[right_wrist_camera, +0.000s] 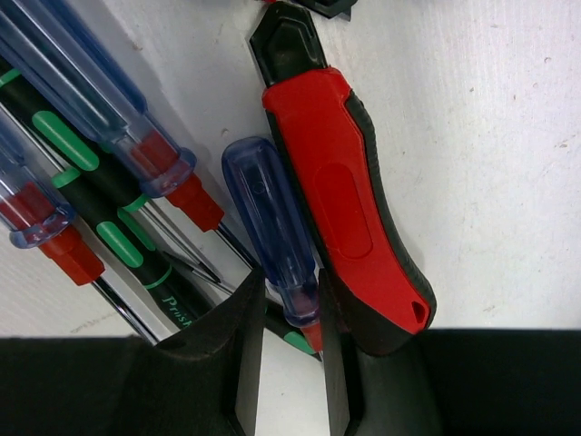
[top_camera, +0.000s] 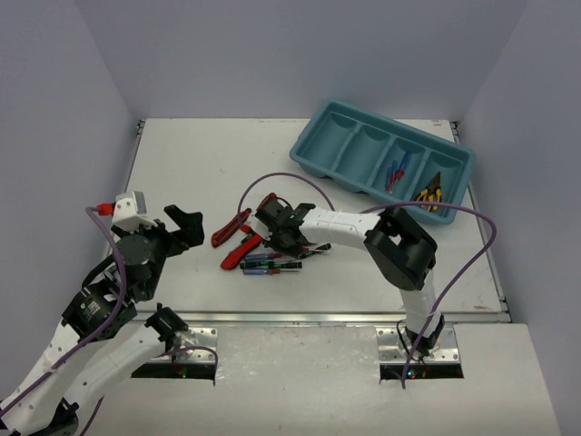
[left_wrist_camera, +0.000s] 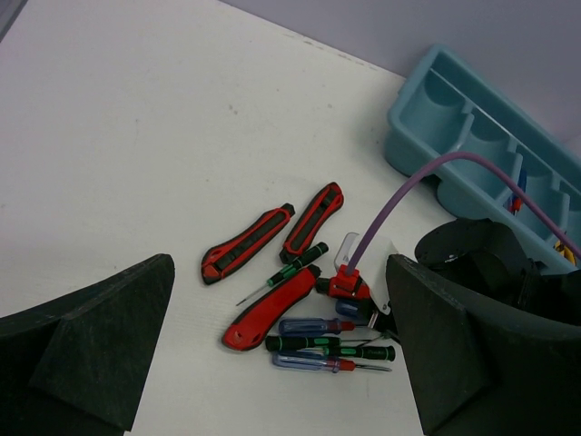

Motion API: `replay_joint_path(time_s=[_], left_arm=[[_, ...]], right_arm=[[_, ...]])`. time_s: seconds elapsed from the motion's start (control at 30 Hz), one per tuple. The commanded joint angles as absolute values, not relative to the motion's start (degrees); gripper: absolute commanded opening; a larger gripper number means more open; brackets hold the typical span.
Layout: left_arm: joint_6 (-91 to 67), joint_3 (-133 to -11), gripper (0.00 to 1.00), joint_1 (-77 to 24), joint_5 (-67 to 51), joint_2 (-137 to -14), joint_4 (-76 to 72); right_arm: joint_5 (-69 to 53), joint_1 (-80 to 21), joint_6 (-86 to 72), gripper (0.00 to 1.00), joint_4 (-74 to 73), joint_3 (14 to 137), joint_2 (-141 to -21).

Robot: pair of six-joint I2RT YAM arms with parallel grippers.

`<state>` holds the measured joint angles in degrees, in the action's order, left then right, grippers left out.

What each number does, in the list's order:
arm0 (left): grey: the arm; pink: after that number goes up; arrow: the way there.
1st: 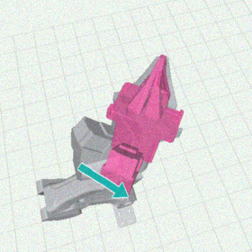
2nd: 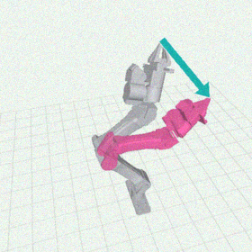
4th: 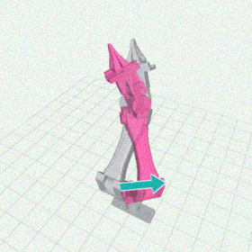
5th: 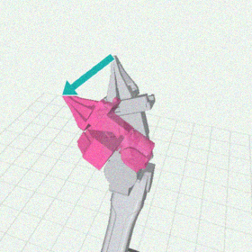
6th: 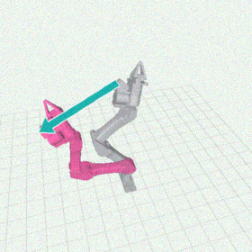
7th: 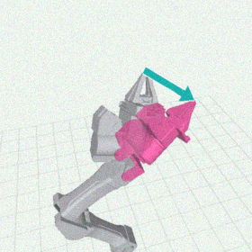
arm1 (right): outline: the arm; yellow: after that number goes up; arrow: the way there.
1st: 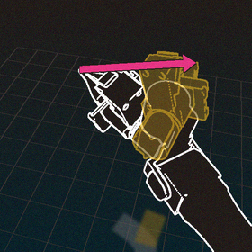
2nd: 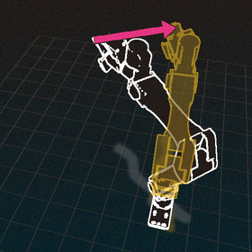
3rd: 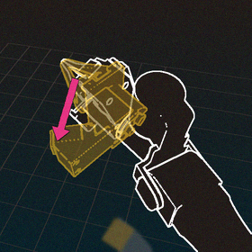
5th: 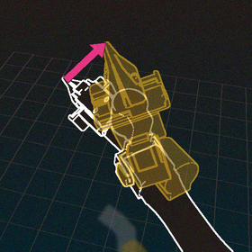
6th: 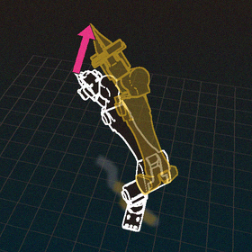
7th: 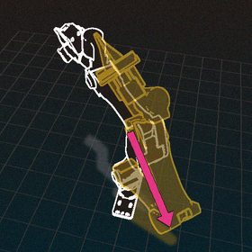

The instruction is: Sort the tools into containers

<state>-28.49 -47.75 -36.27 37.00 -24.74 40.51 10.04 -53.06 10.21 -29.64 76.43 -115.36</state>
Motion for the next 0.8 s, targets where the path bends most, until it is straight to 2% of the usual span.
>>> replay_joint_path(time_s=[0.0, 0.43, 0.67, 0.77], left_arm=[[-27.42, -47.55, 1.00, -35.60, 36.41, -25.22, 38.23], [-27.33, -47.55, 1.00, -35.51, 36.43, -25.10, 38.14], [-27.33, -47.55, 1.00, -35.60, 36.39, -25.49, 38.14], [-27.33, -47.56, 1.00, -35.60, 36.31, -25.75, 38.14]], right_arm=[[9.66, -51.83, 10.97, 0.29, -28.70, 78.93, -117.10], [5.00, -50.05, 12.79, 0.30, -29.00, 79.49, -120.54], [4.83, -50.01, 12.64, 0.10, -27.52, 78.40, -115.59], [5.40, -49.92, 12.12, 0.05, -26.82, 78.05, -111.19]])
